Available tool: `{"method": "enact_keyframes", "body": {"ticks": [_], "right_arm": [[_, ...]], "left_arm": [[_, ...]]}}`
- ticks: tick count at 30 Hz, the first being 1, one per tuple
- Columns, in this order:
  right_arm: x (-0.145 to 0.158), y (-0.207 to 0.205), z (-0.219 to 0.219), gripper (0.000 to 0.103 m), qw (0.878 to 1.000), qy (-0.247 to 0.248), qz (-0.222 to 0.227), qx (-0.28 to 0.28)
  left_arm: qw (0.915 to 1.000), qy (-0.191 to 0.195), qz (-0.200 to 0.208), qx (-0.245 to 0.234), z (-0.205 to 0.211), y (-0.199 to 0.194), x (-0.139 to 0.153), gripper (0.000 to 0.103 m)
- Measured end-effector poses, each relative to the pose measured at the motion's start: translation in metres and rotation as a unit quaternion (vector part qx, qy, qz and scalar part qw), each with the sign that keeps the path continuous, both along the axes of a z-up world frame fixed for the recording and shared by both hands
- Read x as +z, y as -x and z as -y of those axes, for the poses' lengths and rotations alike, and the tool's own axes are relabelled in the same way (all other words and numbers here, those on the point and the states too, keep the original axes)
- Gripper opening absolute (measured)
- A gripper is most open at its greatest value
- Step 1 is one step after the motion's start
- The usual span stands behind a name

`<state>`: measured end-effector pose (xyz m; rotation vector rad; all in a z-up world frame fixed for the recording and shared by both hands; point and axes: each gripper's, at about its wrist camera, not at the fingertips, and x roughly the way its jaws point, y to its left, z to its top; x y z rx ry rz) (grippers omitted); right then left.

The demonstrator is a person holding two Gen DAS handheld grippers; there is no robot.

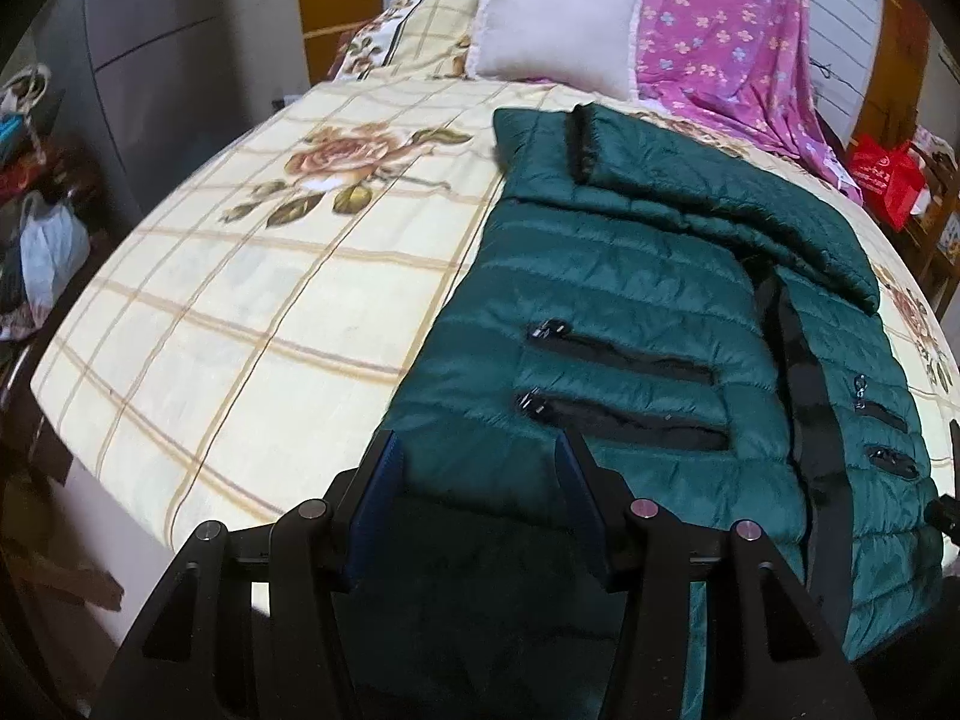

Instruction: Fold large clothes

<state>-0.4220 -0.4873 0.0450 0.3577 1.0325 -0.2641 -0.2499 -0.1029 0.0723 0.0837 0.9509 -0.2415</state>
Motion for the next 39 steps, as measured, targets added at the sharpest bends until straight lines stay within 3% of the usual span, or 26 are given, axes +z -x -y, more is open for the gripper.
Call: {"method": "enact_keyframes", "body": {"ticks": [22, 28, 34, 39], "right_arm": [[-0.016, 0.014, 0.006, 0.085, 1.000, -0.021, -0.018, 0.008], [-0.016, 0.017, 0.008, 0.086, 0.999, -0.028, -0.019, 0.005], [-0.023, 0.018, 0.010, 0.086, 0.999, -0.048, -0.024, 0.009], [-0.024, 0.018, 0.006, 0.087, 0.998, -0.054, -0.022, 0.020]], "left_arm": [[0.9988, 0.019, -0.041, 0.021, -0.039, 0.005, -0.020, 0.034], [0.9976, 0.040, -0.052, 0.024, -0.049, 0.004, -0.024, 0.034], [0.9913, 0.099, -0.082, 0.029, -0.064, -0.002, -0.031, 0.034], [0.9892, 0.109, -0.096, 0.024, -0.068, -0.002, -0.038, 0.037]]}}
